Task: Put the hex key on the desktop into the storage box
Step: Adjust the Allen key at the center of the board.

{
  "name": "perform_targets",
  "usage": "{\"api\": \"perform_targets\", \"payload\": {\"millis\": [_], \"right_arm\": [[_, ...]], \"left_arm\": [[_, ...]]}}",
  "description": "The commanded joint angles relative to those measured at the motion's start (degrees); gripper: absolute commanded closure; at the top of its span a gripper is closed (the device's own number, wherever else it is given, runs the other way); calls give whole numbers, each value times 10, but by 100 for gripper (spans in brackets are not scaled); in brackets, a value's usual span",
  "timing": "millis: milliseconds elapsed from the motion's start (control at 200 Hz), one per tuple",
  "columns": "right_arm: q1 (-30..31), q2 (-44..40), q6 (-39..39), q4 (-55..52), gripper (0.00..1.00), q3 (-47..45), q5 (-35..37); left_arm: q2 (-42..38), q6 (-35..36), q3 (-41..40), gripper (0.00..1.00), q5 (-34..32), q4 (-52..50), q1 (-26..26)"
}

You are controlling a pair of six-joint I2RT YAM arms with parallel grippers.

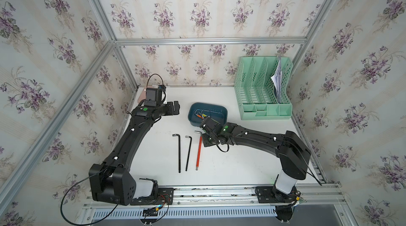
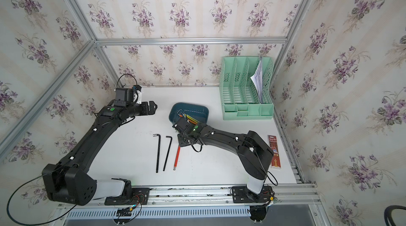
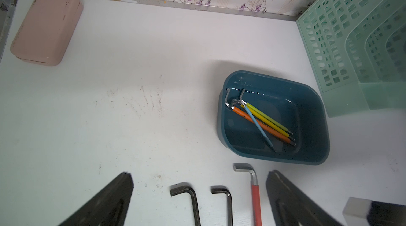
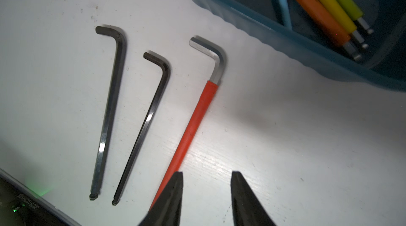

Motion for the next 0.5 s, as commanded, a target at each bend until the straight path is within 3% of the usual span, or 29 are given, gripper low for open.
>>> {"api": "perform_targets", "payload": {"millis": [0,290,499], "right_arm": [[1,27,-2,-57,59,29,5],[6,63,35,-62,59,81,-26],[24,97,66,-53,60,82,1]], "left_arm": [[7,-1,7,1,5,-27,0],[44,0,52,1,-1,-82,1],[51,-10,56,1,53,-78,2]]}}
